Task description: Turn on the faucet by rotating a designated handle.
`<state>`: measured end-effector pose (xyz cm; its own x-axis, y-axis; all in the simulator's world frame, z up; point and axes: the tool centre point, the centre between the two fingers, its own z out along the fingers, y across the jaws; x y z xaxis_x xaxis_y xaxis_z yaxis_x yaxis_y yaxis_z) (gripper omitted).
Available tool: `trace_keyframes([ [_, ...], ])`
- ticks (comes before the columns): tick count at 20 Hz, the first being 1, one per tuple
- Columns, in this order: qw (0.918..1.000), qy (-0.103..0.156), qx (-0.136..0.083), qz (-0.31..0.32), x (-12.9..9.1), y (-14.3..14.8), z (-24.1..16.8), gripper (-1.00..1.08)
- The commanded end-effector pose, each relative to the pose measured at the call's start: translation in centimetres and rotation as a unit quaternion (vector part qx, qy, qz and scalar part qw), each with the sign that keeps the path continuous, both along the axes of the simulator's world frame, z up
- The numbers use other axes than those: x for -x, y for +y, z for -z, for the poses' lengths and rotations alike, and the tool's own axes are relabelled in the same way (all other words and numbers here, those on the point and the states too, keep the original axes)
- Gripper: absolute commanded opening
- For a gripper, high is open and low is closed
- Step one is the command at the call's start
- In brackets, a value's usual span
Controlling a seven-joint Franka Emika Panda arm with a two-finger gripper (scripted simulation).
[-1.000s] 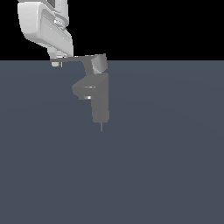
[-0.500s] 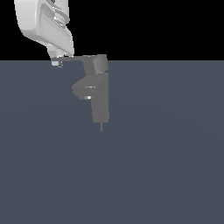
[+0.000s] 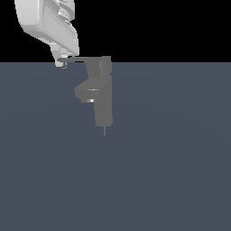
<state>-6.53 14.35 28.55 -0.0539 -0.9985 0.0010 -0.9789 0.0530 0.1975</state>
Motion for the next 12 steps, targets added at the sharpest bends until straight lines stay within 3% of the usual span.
trace_keyframes([
  [1, 1.0, 0.0, 0.001, 0.003, 0.6, -0.9, -0.3, -1.0],
  [12, 1.0, 0.0, 0.0, 0.002, 3.1, -2.8, -0.9, -1.0],
])
